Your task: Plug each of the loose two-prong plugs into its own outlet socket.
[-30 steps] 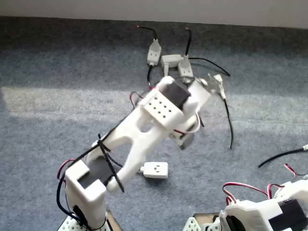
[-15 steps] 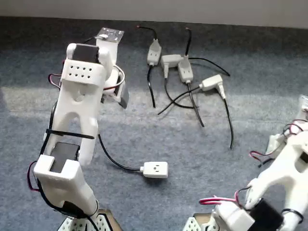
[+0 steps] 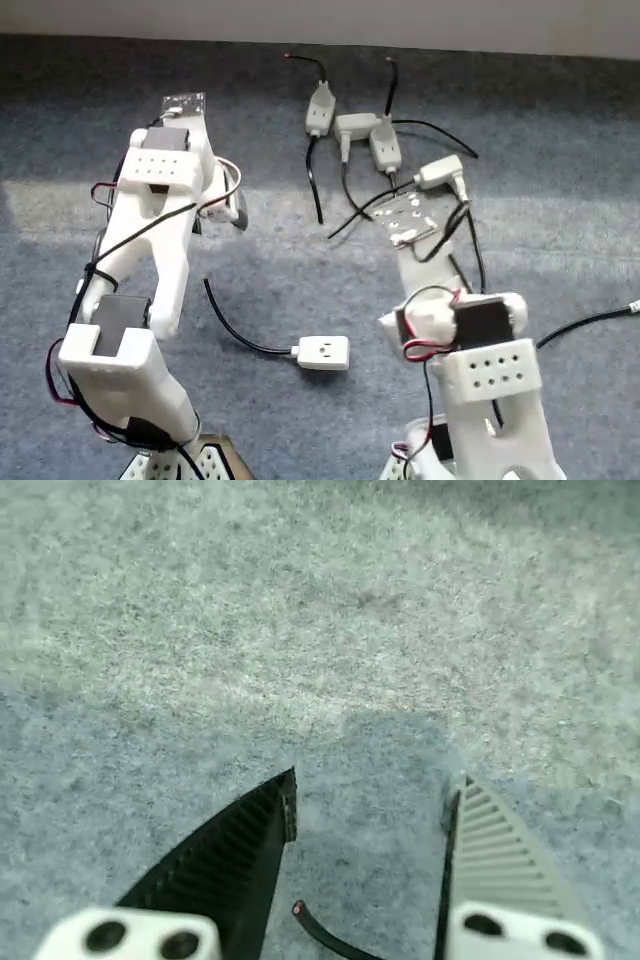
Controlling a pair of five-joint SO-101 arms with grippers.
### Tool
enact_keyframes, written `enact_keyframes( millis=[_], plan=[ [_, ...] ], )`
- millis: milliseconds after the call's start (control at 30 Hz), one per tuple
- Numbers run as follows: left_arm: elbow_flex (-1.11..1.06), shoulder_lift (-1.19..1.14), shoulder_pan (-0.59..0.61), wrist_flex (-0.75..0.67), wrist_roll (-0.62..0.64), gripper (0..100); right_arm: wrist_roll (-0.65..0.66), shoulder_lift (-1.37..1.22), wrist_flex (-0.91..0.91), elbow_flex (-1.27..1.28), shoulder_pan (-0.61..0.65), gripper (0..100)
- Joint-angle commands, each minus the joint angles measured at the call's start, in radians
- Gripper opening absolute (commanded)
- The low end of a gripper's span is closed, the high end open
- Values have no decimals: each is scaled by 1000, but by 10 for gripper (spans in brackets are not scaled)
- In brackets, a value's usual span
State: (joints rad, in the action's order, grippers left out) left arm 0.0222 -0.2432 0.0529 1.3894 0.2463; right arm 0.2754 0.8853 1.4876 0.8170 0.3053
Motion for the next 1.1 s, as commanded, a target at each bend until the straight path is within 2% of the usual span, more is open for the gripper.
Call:
enact_keyframes(
  millis=[0,133,333,467,567,700,867,1067],
  plan=[
    [-16,16,19,-43,26,248,-37,-45,-18,4,145,6],
    [-21,16,76,-84,107,248,-41,-171,-24,-4,272,6],
    [-25,5,174,-140,163,248,-43,-363,-61,-8,421,6],
    [-31,5,180,-144,178,248,-57,-455,-153,-5,427,6],
    [-71,5,180,-204,180,248,-109,-516,-177,-8,429,6],
    [-127,7,180,-285,180,248,-114,-581,-231,-5,440,6],
    [-128,15,182,-285,180,248,-114,-668,-332,-4,433,6],
    [-127,15,196,-285,181,248,-80,-757,-346,-67,432,6]
  ],
)
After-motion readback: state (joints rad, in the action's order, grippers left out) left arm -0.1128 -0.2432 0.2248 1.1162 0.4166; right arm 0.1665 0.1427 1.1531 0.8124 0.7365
